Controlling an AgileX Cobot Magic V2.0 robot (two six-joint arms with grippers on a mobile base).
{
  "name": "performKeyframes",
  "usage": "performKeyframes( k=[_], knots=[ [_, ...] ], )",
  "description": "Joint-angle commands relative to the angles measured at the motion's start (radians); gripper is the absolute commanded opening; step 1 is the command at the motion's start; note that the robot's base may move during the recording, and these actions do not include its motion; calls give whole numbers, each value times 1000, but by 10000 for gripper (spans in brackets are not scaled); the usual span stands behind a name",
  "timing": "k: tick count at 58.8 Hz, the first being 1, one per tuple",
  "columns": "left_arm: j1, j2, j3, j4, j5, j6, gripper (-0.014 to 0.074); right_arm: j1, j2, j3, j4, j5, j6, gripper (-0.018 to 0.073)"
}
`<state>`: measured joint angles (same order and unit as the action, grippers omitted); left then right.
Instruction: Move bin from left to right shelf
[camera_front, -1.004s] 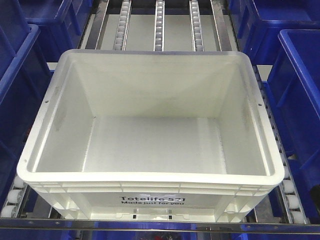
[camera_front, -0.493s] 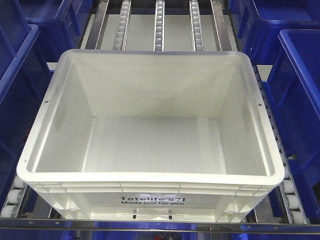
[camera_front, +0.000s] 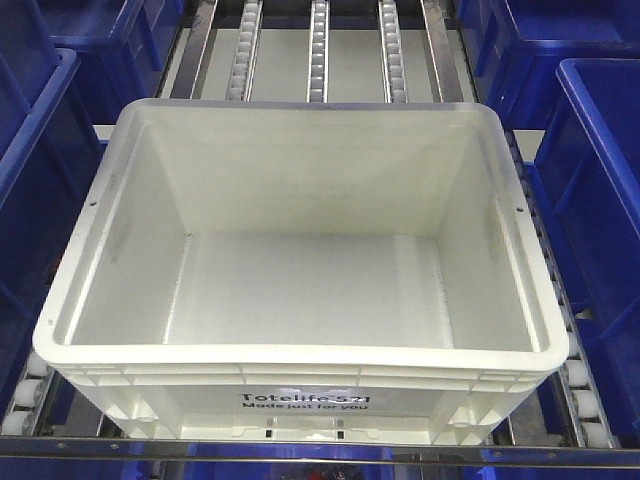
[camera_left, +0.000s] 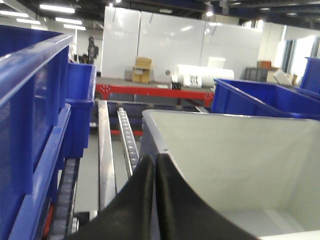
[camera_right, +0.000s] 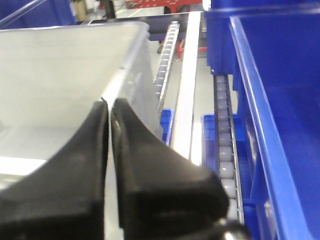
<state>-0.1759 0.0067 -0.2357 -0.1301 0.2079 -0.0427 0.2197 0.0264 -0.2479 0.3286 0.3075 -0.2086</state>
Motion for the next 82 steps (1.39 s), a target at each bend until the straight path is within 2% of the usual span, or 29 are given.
performKeyframes(
  k=[1,8,14,20,33,45,53,64,70,76,82],
  knots=[
    [-4,78,-116,-7,90,-11,-6,-1,85,-117,-3,44,-42,-8],
    [-4,213,-260,-7,187,-10,-6,-1,240,-262,2,158,-43,-8],
    [-4,330,-368,-8,242,25,-6,-1,370,-356,9,238,-43,-8],
    [-4,446,-445,-36,286,43,-6,-1,490,-434,35,300,-43,-8],
    [-4,584,-474,-89,269,43,-6,-1,616,-463,78,251,-42,-8],
    [-4,586,-474,-86,221,43,4,-1,623,-463,99,205,-43,-1],
    [-4,586,-474,-86,219,43,47,-1,623,-463,99,202,-45,32],
    [-4,586,-474,-82,206,53,166,-1,623,-463,98,202,-46,182],
    [-4,586,-474,-82,199,92,252,-1,623,-463,97,201,-46,329],
    [-4,586,-474,-82,196,94,347,-1,623,-463,97,201,-46,519],
    [-4,587,-474,-85,195,94,409,-1,623,-463,96,201,-46,664]
  ],
)
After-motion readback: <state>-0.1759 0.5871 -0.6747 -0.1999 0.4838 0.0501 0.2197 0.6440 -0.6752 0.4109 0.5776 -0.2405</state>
